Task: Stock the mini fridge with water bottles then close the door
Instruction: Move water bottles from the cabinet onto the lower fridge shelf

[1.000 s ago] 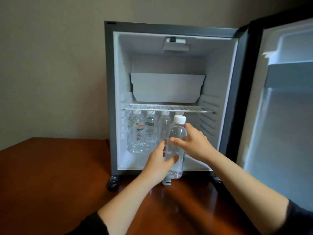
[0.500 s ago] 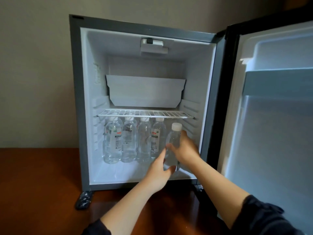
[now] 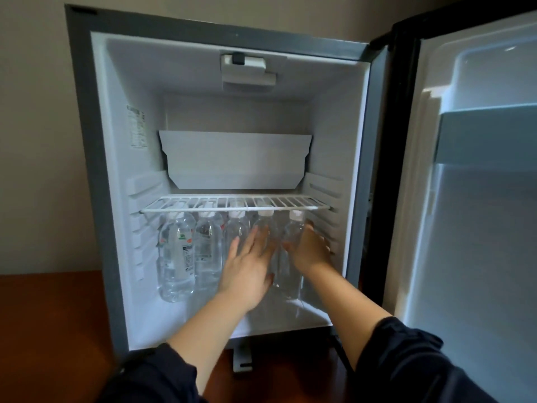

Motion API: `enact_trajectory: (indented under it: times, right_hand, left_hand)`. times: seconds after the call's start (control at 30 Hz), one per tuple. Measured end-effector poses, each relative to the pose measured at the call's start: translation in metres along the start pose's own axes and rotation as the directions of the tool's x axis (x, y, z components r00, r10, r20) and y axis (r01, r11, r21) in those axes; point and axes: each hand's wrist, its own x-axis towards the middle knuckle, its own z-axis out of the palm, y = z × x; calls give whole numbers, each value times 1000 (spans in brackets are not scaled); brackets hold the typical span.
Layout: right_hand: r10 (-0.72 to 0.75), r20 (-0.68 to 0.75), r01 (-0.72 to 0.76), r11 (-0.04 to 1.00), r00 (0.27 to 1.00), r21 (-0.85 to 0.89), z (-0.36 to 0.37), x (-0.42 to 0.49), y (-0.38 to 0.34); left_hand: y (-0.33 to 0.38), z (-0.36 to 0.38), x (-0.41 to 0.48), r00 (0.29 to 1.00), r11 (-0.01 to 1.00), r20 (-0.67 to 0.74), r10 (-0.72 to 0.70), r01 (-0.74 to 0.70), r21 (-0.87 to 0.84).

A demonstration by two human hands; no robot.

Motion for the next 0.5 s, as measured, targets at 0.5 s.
enact_trajectory:
  times: [0.5]
  right_hand:
    - [116,67,-125,977,991,170,33,58,-5]
  left_hand:
    - [-29,35,10,979,975,-174,105,-66,213]
